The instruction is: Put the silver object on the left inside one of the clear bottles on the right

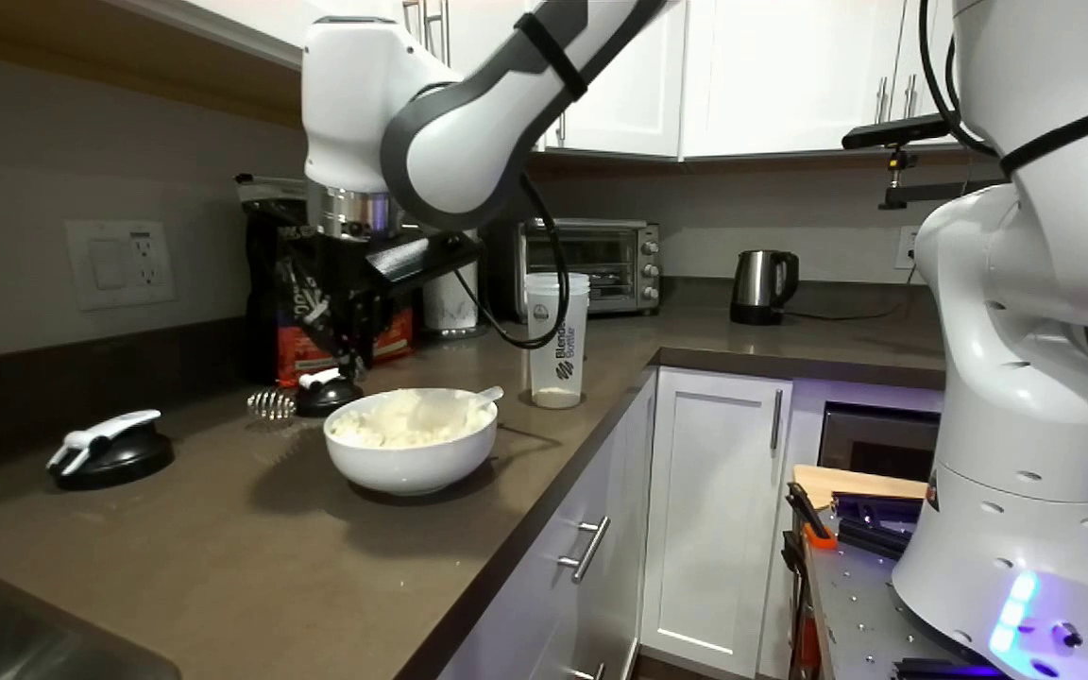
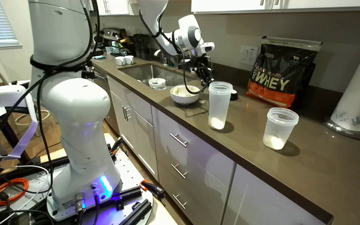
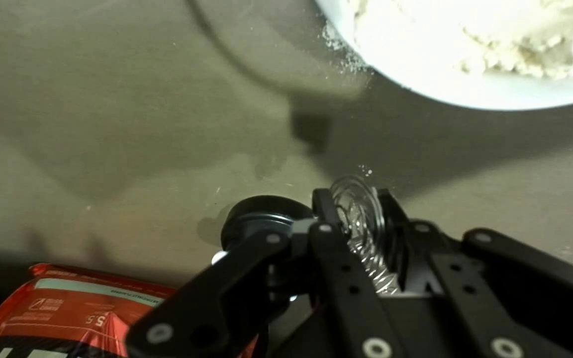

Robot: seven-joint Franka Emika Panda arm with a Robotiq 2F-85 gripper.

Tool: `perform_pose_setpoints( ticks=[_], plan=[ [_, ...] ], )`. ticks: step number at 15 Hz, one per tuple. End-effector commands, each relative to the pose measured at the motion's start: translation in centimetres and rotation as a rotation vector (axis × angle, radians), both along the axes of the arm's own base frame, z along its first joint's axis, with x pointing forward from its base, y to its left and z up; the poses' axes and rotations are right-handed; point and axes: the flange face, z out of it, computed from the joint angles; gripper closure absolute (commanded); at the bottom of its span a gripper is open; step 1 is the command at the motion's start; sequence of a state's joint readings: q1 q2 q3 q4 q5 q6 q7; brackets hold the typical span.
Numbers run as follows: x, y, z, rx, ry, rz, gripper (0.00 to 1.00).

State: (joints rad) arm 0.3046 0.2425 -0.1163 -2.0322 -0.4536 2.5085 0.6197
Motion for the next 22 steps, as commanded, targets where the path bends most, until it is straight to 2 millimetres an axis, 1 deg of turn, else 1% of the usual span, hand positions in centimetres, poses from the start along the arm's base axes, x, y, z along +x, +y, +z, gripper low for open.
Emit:
perform_pose_setpoints(
  ticks=[1, 2, 3, 4, 5, 6, 8, 9, 10, 11, 14, 15, 16, 18, 20, 21, 22],
  plan=[
    [-2.0, -0.7, 1.8, -0.016, -0.005, -0.012, 0.71],
    [-2.2, -0.9, 2.1, -0.015, -0.007, -0.013, 0.72],
    [-2.4, -1.0, 2.5, -0.015, -0.009, -0.016, 0.69],
    [-2.5, -1.2, 2.8, -0.015, -0.011, -0.018, 0.70],
    [-2.7, -1.3, 3.1, -0.016, -0.011, -0.021, 0.68],
    [-2.9, -1.5, 3.4, -0.018, -0.013, -0.025, 0.71],
    [-3.2, -1.7, 4.1, -0.021, -0.013, -0.030, 0.71],
    [-3.4, -1.8, 4.6, -0.021, -0.015, -0.032, 0.68],
    [-3.6, -1.8, 4.9, -0.020, -0.015, -0.033, 0.69],
    [-3.9, -1.9, 5.3, -0.018, -0.015, -0.034, 0.67],
    [-4.9, -1.8, 6.3, -0.020, -0.015, -0.035, 0.69],
    [-5.3, -1.7, 6.7, -0.020, -0.015, -0.035, 0.69],
    [-5.6, -1.7, 7.0, -0.022, -0.016, -0.034, 0.65],
    [-6.4, -1.5, 7.7, -0.025, -0.016, -0.034, 0.73],
    [-7.1, -1.4, 8.3, -0.029, -0.019, -0.034, 0.74],
    [-7.5, -1.4, 8.5, -0.030, -0.019, -0.033, 0.72],
    [-7.8, -1.3, 8.8, -0.031, -0.021, -0.033, 0.72]
  ],
)
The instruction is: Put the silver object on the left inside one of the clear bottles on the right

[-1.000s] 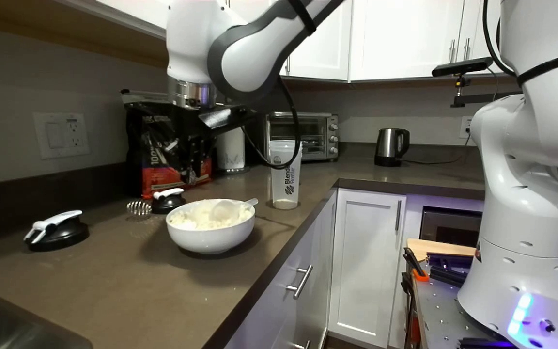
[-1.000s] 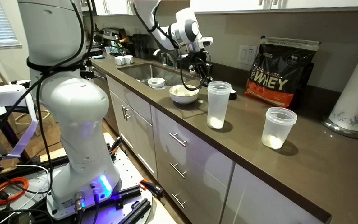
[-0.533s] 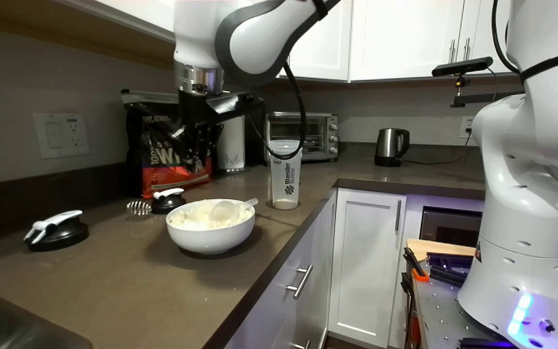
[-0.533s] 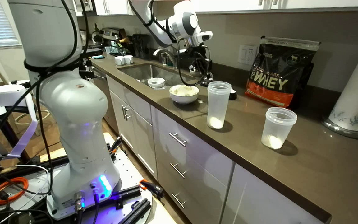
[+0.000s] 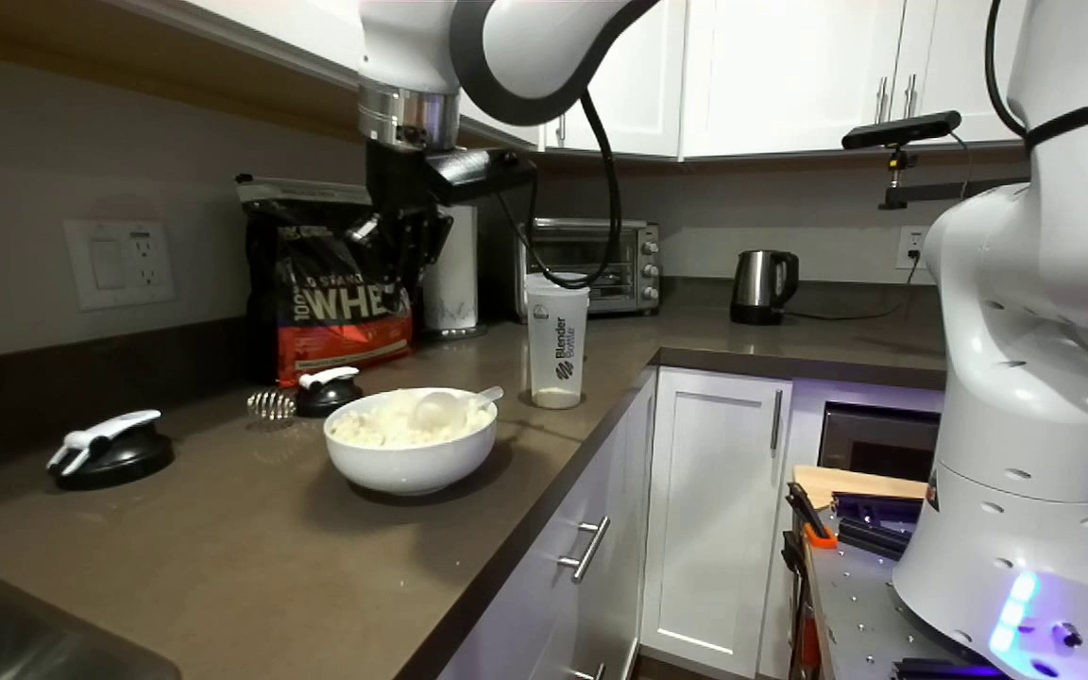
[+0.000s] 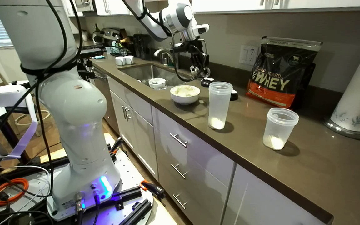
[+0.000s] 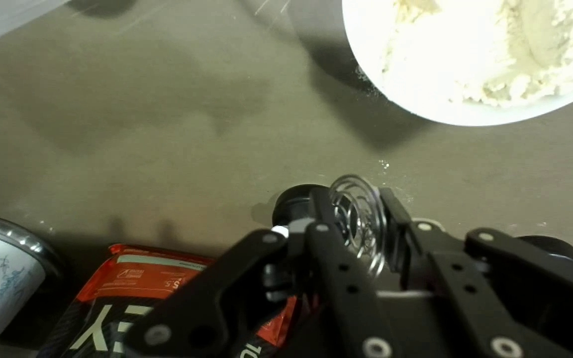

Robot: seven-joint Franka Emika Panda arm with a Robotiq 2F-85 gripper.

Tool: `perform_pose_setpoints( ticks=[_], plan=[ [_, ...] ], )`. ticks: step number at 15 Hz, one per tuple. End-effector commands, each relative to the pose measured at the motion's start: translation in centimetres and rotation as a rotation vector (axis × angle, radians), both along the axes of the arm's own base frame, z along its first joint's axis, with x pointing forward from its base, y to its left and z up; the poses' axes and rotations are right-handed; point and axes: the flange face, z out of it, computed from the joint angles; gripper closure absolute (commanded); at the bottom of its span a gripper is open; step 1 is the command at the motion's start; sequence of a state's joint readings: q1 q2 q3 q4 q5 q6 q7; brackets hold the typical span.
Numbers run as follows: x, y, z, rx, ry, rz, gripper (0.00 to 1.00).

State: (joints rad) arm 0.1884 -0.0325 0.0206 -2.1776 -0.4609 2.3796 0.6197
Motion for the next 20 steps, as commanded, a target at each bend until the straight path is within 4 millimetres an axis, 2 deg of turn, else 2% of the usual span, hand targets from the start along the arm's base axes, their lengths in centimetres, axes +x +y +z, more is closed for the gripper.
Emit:
perform_pose_setpoints(
  ticks=[1, 3, 7, 10, 12, 13, 14, 15, 17, 18, 20],
  plan=[
    [-2.0, -0.3, 1.2, -0.023, -0.007, -0.010, 0.69],
    [-2.6, -0.4, 1.6, -0.026, -0.005, -0.014, 0.65],
    [-3.6, -0.9, 2.5, -0.028, -0.011, -0.028, 0.69],
    [-4.3, -1.4, 3.0, -0.030, -0.017, -0.037, 0.61],
    [-4.7, -1.7, 3.4, -0.026, -0.021, -0.042, 0.62],
    [-5.0, -1.9, 3.5, -0.026, -0.023, -0.046, 0.59],
    [-5.3, -2.0, 3.7, -0.027, -0.025, -0.050, 0.62],
    [-5.6, -2.2, 3.8, -0.026, -0.026, -0.053, 0.59],
    [-6.1, -2.5, 4.1, -0.021, -0.026, -0.059, 0.64],
    [-6.4, -2.6, 4.2, -0.022, -0.025, -0.066, 0.70],
    [-6.9, -3.1, 4.3, -0.021, -0.021, -0.078, 0.72]
  ],
)
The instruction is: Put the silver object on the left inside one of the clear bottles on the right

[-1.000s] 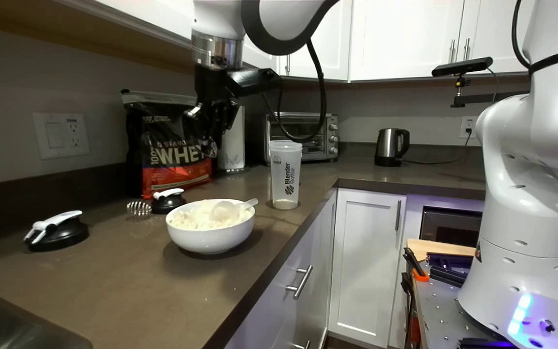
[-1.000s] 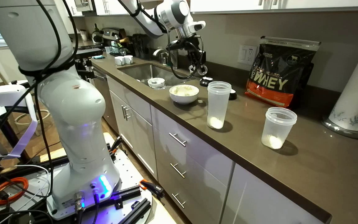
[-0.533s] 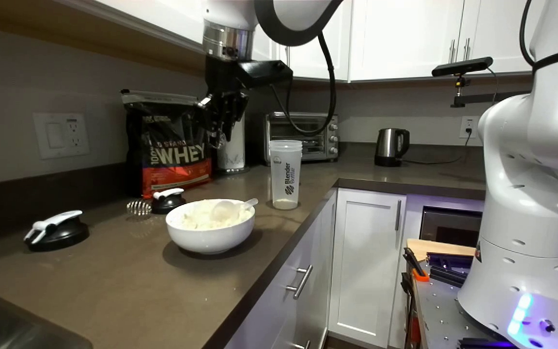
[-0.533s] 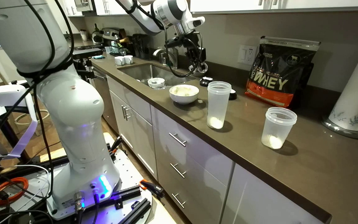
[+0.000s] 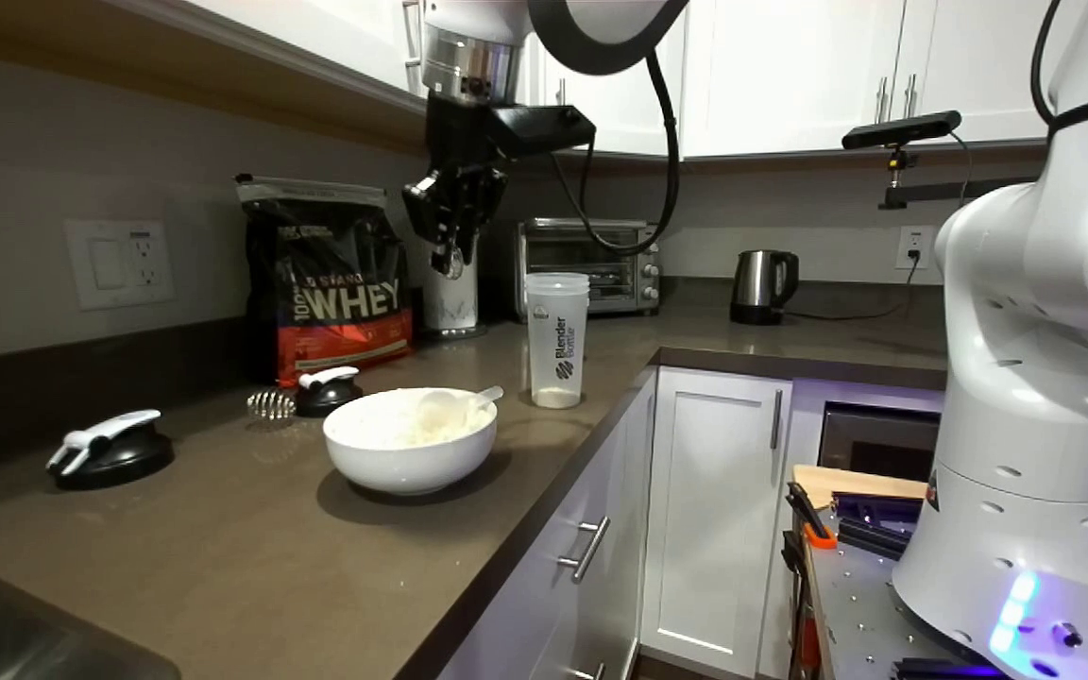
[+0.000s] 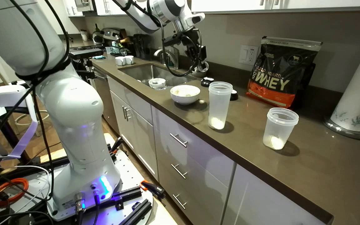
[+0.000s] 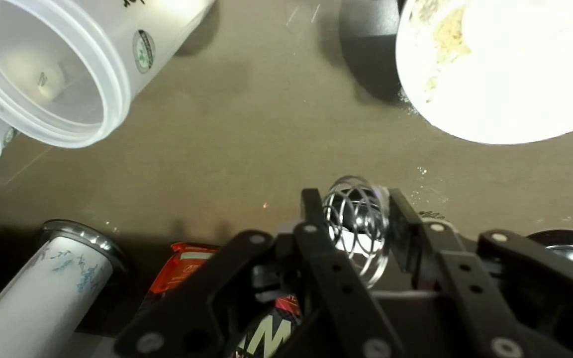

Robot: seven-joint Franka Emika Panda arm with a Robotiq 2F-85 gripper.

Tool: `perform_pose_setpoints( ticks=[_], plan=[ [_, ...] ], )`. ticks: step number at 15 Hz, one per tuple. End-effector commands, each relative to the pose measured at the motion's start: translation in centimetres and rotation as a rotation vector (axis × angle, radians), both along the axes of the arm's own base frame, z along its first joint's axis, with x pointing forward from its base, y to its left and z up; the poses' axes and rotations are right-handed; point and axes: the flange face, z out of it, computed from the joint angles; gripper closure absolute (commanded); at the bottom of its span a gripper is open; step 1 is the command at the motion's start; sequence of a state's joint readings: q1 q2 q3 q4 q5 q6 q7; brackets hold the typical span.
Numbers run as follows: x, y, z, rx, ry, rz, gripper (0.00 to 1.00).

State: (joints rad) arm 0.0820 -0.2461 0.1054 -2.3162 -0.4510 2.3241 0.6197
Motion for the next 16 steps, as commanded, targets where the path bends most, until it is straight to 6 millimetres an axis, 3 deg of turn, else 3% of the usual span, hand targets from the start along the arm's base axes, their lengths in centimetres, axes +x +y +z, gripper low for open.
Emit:
perform_pose_setpoints(
  ticks=[1, 12, 16],
  plan=[
    [-1.8, -0.9, 0.5, 0.003, 0.009, -0.035, 0.79],
    [-5.0, -3.0, 1.6, -0.011, 0.007, -0.102, 0.63],
    [-6.4, -3.7, 2.0, -0.013, 0.002, -0.125, 0.66]
  ],
)
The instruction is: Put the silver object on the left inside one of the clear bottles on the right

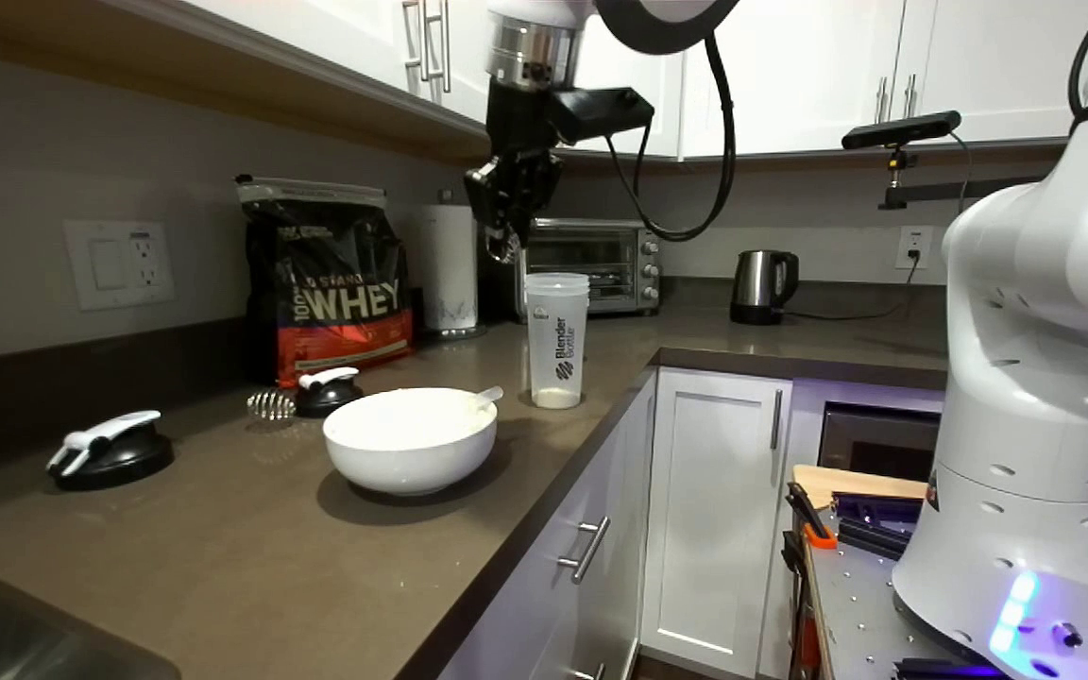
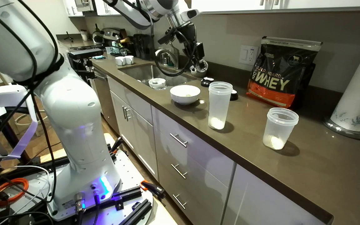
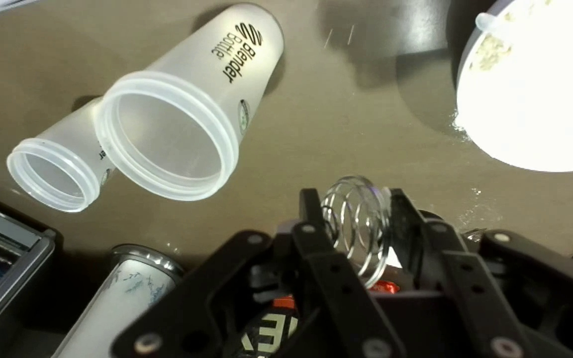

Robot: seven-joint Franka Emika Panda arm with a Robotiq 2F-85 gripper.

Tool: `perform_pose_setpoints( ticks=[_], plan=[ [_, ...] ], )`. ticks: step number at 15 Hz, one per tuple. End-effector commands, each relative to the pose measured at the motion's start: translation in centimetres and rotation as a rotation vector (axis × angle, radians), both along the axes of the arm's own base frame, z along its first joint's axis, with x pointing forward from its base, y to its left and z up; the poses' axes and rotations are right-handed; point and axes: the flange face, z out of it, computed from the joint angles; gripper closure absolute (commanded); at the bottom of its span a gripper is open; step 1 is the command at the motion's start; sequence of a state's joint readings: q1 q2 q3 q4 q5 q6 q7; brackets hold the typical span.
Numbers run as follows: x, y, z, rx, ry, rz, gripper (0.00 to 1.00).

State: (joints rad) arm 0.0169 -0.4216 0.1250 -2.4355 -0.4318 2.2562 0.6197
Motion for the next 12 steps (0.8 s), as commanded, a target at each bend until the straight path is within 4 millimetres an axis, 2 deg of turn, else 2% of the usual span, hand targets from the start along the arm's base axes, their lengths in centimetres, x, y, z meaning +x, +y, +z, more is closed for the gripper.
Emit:
perform_pose_setpoints(
  ticks=[1, 5, 12],
  plan=[
    [-2.0, -0.8, 0.5, 0.013, -0.003, -0.043, 0.68],
    [-2.7, -1.9, 0.6, 0.043, -0.003, -0.074, 0.67],
    [-2.3, -5.1, 0.5, 0.069, 0.000, -0.152, 0.66]
  ],
)
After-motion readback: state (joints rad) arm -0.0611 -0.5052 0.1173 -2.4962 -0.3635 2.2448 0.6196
